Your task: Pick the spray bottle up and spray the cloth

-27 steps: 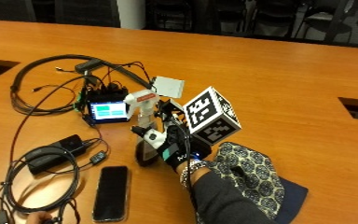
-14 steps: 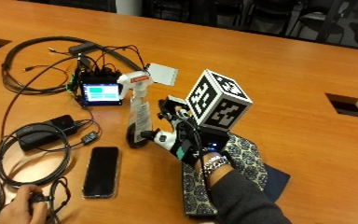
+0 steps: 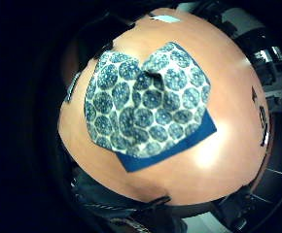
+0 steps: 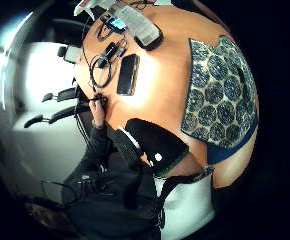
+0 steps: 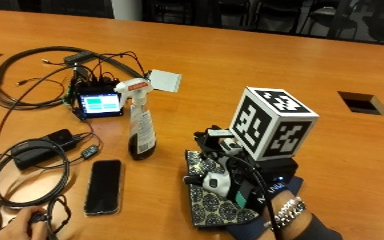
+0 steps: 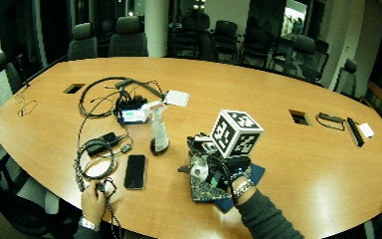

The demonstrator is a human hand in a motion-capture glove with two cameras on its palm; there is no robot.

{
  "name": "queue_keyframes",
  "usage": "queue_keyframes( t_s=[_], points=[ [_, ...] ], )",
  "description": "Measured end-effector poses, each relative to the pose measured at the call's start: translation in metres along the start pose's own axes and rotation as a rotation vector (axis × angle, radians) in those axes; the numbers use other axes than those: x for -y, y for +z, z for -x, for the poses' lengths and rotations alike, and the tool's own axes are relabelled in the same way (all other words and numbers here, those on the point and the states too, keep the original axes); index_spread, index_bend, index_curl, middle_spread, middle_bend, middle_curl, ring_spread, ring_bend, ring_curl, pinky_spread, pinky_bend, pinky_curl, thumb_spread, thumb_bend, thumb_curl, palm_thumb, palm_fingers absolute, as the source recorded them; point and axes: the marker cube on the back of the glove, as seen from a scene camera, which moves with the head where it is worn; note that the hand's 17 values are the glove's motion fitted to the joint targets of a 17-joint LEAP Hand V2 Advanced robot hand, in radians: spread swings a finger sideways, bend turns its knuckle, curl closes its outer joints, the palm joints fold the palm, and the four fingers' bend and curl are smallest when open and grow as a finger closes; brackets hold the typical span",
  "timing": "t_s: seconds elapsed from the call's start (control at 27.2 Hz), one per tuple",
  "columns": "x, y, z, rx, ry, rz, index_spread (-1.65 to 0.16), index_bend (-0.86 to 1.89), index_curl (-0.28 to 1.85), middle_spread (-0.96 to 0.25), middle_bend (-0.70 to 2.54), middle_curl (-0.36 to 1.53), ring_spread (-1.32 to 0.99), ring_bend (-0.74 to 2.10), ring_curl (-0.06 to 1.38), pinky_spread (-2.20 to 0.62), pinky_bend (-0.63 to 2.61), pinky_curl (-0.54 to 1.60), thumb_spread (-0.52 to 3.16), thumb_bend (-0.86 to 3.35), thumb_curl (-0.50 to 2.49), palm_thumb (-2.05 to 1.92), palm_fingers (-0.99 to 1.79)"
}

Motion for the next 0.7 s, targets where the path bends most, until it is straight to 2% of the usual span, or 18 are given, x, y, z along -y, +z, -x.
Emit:
queue_keyframes(
  t_s=[0.22,0.7],
  points=[
    [-0.029,-0.007,-0.006,-0.08,0.022,-0.003,-0.44,0.19,0.34,0.02,0.15,0.32,0.05,0.2,0.28,0.29,0.32,0.35,1.0,-0.03,0.28,0.3,0.27],
    [-0.038,-0.019,-0.01,-0.102,0.046,-0.031,-0.45,0.17,0.33,0.0,0.17,0.3,0.04,0.21,0.29,0.29,0.32,0.35,1.01,-0.03,0.27,0.3,0.27]
  ],
)
